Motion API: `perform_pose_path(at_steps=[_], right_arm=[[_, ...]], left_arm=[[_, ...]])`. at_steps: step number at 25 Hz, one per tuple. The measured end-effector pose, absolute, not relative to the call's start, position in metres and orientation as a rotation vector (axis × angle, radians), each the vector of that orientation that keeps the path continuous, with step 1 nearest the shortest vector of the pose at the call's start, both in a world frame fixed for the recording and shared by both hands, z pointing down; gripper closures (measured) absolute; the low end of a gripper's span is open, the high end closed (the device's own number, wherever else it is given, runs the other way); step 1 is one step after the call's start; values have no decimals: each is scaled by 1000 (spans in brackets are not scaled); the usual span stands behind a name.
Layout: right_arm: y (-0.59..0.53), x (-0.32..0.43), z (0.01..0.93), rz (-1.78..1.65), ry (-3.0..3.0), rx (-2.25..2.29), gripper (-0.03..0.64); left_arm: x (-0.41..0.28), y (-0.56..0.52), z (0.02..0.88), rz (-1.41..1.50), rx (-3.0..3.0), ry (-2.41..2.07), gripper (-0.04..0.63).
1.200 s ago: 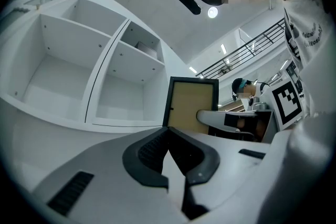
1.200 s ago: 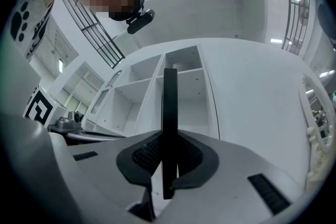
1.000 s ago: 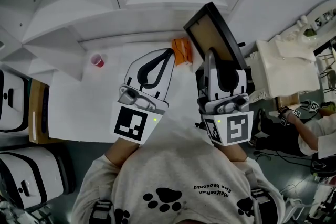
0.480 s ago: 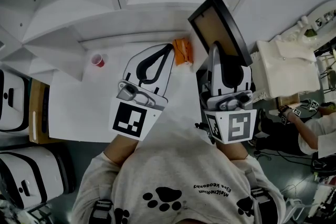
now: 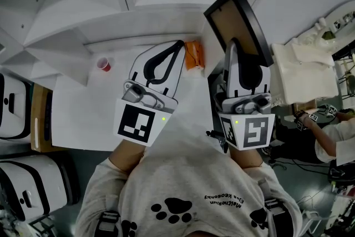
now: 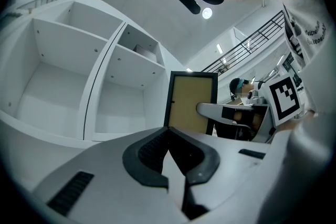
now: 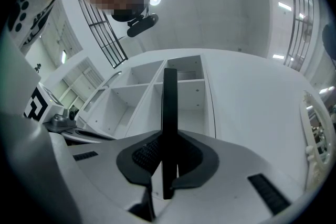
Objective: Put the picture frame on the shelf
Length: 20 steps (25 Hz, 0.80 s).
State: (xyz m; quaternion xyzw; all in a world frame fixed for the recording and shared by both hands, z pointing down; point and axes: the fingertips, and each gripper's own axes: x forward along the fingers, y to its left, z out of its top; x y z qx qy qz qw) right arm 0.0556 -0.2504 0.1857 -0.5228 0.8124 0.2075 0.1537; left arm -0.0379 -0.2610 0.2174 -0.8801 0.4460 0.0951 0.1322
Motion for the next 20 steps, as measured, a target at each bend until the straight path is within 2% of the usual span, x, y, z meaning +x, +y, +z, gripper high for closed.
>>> perform_pose_path(at_steps=[20], right_arm=[[-264,55,164,759,2277,-1552,552]], left_arm=[[-43,-273,200,297,-2518,1276,575]])
